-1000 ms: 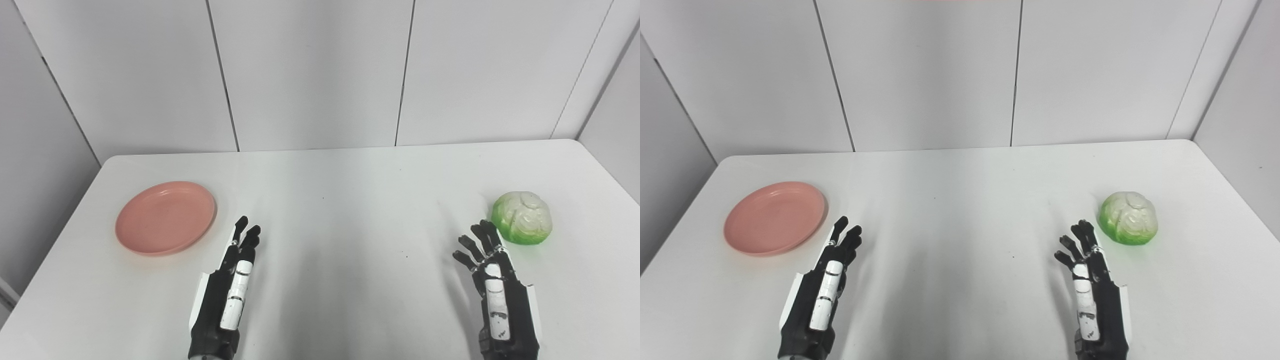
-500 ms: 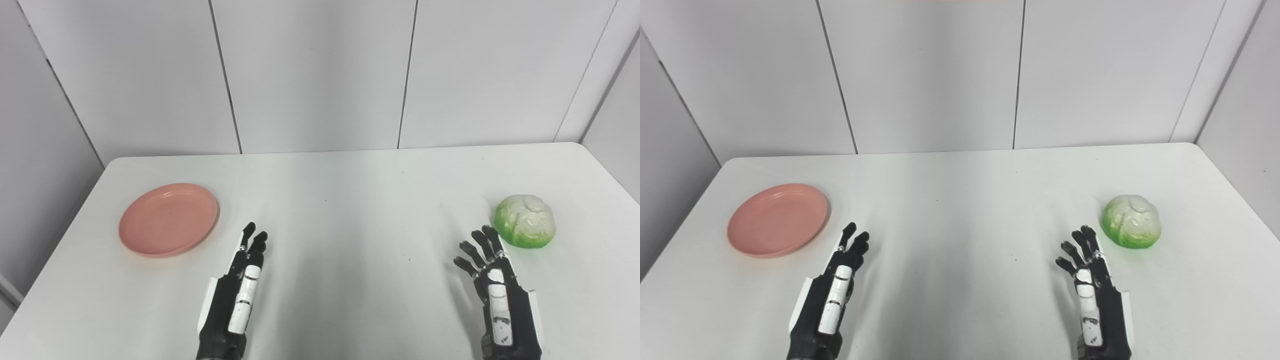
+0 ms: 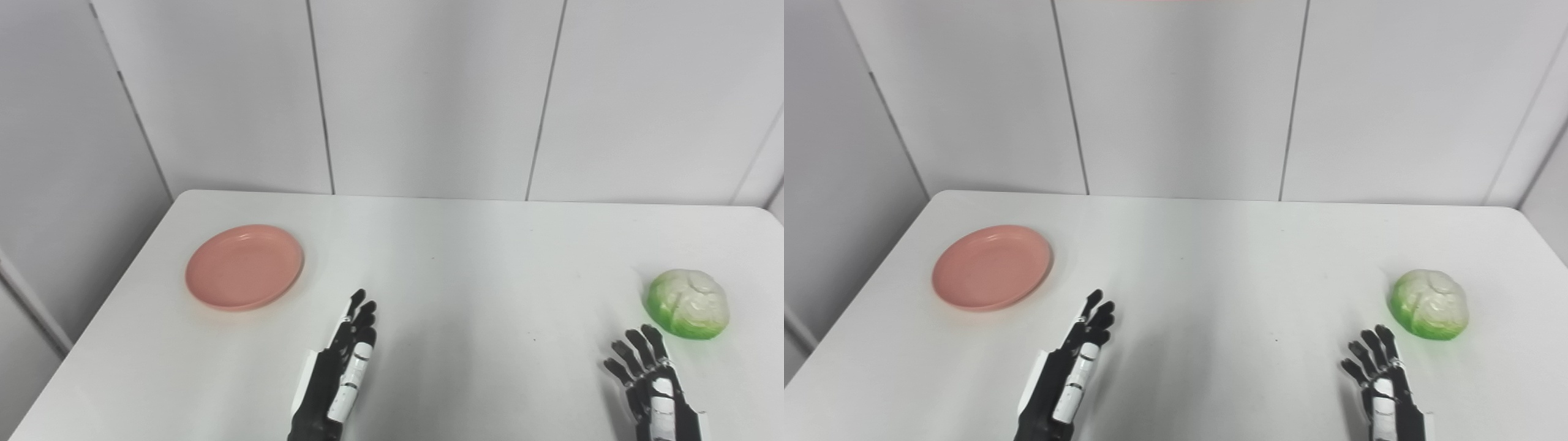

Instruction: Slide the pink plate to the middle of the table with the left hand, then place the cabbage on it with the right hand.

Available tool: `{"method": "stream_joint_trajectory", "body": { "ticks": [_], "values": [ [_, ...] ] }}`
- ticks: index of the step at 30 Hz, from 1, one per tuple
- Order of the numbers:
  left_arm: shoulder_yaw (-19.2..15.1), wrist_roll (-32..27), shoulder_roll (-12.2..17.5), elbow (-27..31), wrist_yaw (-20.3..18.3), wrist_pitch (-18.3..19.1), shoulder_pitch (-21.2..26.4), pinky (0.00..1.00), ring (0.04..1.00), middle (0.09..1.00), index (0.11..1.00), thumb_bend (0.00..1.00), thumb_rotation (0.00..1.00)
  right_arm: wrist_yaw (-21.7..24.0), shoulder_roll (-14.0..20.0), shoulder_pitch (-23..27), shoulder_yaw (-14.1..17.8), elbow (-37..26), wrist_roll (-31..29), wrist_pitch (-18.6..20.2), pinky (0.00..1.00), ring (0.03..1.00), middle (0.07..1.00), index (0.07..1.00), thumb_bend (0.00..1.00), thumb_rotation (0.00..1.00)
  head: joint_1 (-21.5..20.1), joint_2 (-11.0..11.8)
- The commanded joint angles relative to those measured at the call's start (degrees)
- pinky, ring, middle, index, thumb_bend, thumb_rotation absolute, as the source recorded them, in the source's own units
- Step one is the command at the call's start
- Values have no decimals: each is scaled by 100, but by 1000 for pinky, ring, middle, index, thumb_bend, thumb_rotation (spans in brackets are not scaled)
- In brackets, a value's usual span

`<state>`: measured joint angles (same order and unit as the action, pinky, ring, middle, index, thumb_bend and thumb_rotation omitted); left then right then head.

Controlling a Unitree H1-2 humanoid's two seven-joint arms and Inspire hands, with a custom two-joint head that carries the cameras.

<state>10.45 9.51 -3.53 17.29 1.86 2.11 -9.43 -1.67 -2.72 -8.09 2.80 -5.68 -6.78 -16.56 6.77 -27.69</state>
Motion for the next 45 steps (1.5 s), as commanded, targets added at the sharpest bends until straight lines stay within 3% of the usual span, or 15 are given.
{"method": "stream_joint_trajectory", "body": {
  "ticks": [1, 8, 17, 23, 31, 33, 36, 39, 45],
  "values": [
    [-6, 92, -6, 36, 135, -314, -769, 906, 923, 922, 922, 471, 933, 111, 128, -499, 65, 15, -77, -364, 842, 864, 890, 899, 603, 945, 56, 49],
    [35, 108, -19, -154, 206, -446, -714, 892, 914, 915, 911, 476, 910, 194, 138, -438, 135, 202, -91, -487, 863, 880, 906, 915, 591, 985, 176, 262],
    [-78, -105, 55, -416, 198, -657, -625, 864, 907, 910, 907, 447, 878, 221, 25, -362, 112, 475, -50, -684, 877, 888, 914, 911, 550, 1000, 39, 557],
    [-250, -16, 44, -626, 369, -1224, -347, 786, 873, 899, 911, 484, 853, 158, -31, -271, 70, 667, 161, -837, 853, 870, 895, 892, 557, 1000, -111, 654],
    [-818, -417, 183, -344, 297, -1342, 669, 716, 816, 862, 884, 673, 818, 103, -129, -205, 38, 852, 240, -1001, 804, 842, 877, 882, 585, 985, -84, 715],
    [-970, -394, 329, -257, 252, -1340, 1038, 677, 781, 836, 870, 716, 834, 95, -153, -215, 22, 837, 245, -1017, 805, 845, 879, 878, 577, 990, -90, 720],
    [-1127, -365, 631, -189, 167, -1393, 1566, 696, 789, 827, 867, 728, 872, 91, -184, -237, -2, 803, 256, -1027, 804, 840, 874, 869, 569, 992, -116, 720],
    [-1262, -381, 878, -274, 139, -1372, 2119, 728, 799, 824, 847, 780, 846, 90, -209, -255, -29, 775, 246, -1026, 799, 834, 870, 866, 562, 992, -143, 700],
    [-1492, -220, 1417, -975, 116, -1296, 3288, 680, 788, 829, 851, 826, 850, 83, -228, -312, -72, 714, 282, -1025, 772, 819, 858, 854, 568, 985, -189, 664]
  ]
}}
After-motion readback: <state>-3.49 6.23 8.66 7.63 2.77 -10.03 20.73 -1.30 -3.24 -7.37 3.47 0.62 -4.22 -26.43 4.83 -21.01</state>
